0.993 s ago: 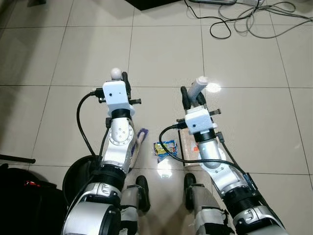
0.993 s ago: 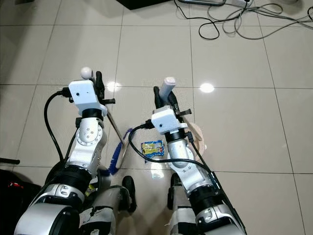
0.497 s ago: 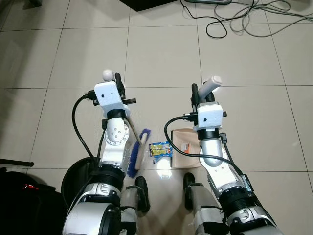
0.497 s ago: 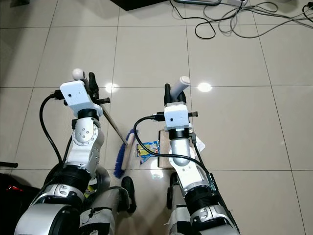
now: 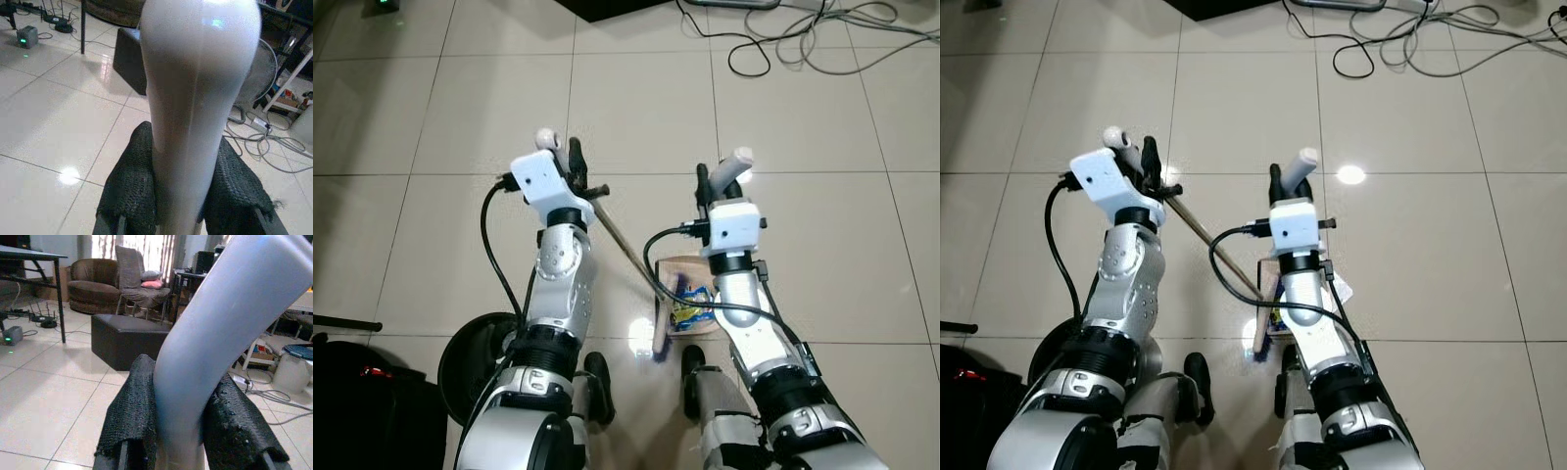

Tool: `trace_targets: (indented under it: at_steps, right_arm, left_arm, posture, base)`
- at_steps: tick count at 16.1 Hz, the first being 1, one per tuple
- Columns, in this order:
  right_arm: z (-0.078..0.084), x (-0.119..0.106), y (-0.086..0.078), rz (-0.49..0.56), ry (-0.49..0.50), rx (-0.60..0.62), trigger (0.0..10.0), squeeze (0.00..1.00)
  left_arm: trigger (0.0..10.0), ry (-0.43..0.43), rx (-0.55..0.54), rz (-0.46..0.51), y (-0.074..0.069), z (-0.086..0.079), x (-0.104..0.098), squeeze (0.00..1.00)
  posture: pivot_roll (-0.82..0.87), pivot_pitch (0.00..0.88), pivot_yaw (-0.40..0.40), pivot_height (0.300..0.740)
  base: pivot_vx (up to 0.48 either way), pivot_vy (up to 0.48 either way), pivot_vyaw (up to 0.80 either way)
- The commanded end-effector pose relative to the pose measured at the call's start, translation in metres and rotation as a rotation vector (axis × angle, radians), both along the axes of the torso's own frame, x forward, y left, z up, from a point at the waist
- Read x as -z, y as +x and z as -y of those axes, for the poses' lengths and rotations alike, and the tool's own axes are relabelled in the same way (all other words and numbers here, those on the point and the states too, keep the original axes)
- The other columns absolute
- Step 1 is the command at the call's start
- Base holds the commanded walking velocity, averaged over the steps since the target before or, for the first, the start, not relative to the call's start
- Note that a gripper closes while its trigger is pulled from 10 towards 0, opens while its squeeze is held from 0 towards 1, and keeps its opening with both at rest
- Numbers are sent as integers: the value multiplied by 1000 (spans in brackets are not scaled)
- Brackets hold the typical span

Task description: Sweep floor

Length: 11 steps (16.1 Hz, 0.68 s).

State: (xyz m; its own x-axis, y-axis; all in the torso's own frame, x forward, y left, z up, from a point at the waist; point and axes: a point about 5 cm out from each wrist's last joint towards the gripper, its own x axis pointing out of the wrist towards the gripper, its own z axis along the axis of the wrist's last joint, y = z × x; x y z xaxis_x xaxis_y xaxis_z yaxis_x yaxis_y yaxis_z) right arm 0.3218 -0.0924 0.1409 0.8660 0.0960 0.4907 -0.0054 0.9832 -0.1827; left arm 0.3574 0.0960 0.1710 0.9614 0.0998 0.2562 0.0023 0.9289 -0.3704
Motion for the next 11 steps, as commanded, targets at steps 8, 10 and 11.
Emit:
trace_targets:
  at_steps: [8,10,11]
  right_arm:
    - [29,-3,-1,-35,197,50,10000,0]
    - [45,-4,-12,-24,214,85,10000,0]
    - [48,-4,-13,-25,216,92,10000,0]
  left_arm:
    - [10000,-27,145,114,10,6,-37,0]
    - [10000,95,172,174,13,-11,-51,0]
    - [10000,112,174,184,14,-15,-53,0]
  posture:
    - [-8,219,65,740]
    - [-30,163,73,740]
    - [-37,142,75,740]
  base:
    - [0,0,0]
    - [0,0,0]
    - [0,0,0]
